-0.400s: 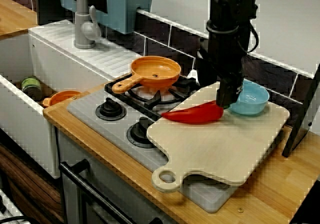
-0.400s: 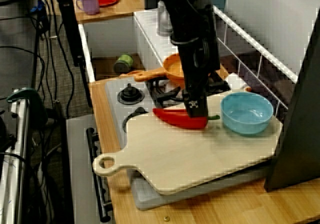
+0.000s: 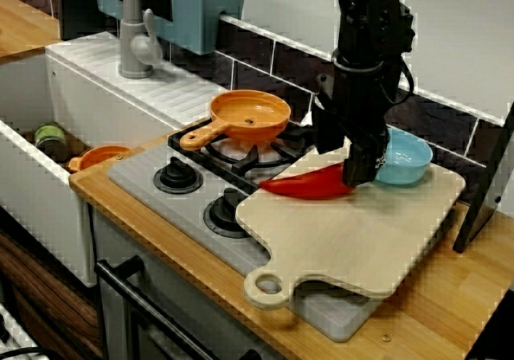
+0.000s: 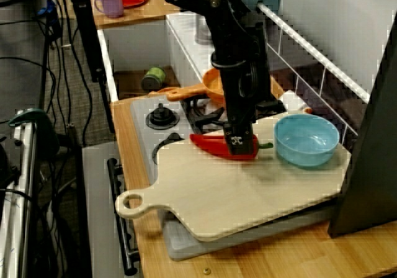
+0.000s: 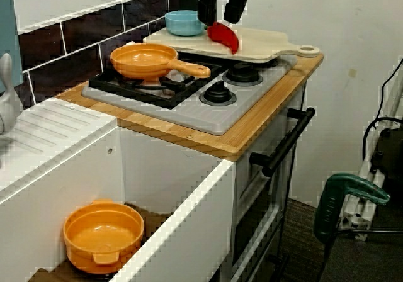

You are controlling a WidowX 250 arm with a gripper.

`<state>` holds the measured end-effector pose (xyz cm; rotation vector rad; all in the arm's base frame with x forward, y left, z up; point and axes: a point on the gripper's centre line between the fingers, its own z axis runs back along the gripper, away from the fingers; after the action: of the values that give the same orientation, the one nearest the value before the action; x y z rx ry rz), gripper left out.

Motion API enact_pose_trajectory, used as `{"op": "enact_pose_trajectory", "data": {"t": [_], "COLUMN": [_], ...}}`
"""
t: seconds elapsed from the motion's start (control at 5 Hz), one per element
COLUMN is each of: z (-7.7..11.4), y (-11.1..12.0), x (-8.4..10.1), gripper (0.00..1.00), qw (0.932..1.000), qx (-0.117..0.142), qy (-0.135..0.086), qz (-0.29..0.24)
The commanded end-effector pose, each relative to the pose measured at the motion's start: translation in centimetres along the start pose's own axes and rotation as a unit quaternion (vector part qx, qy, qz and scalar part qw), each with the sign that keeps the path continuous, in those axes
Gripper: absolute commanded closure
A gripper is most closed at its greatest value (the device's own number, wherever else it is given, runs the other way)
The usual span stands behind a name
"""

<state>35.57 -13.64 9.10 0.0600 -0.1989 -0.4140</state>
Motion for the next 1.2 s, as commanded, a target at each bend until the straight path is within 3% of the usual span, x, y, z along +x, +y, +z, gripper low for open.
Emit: {"op": "enact_pose_trajectory", "data": {"t": [0.0,0.4,0.6,0.8,1.0], "z": [0.0,-0.3,-0.7,-0.1,0.2], "y": [-0.3,-0.6,-0.6,-0.2,0.2], "x": [0.4,-0.3,-0.6,-0.7,-0.5], "gripper": [0.0,0.0,0.36,1.0,1.0], "qw": [0.9998,0.9999,0.9999,0.9999,0.9999], "qx": [0.011,0.007,0.001,-0.006,-0.012], "qy": [-0.011,-0.001,0.008,0.001,0.007], "qz": [-0.008,-0.012,-0.013,-0.011,-0.005]}}
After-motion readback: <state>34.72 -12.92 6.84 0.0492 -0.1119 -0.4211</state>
